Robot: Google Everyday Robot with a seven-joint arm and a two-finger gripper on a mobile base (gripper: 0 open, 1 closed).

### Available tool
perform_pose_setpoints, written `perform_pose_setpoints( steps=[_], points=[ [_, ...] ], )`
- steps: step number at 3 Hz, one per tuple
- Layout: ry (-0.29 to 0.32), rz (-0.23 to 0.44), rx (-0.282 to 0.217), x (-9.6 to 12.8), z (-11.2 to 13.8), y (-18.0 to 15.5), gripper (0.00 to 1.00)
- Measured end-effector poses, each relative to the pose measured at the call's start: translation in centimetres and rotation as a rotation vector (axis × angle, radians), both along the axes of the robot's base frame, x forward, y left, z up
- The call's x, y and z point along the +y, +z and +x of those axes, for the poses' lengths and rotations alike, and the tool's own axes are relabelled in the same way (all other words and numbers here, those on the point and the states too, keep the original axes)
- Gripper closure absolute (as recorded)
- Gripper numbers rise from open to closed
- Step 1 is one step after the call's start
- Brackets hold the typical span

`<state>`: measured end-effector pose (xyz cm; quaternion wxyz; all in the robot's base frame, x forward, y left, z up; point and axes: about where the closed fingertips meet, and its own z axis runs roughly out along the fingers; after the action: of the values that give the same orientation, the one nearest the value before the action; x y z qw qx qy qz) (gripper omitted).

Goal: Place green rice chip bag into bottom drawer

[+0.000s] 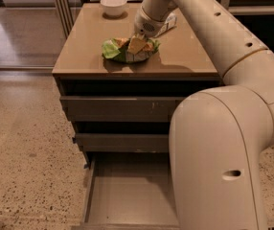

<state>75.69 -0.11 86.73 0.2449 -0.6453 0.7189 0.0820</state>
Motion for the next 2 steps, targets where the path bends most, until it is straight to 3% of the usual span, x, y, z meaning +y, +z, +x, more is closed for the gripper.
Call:
perform_pose_setpoints(
  steps=[2],
  points=[
    [0.132, 0.023, -0.035, 1.5, -2.7, 5.8, 1.00]
  ],
)
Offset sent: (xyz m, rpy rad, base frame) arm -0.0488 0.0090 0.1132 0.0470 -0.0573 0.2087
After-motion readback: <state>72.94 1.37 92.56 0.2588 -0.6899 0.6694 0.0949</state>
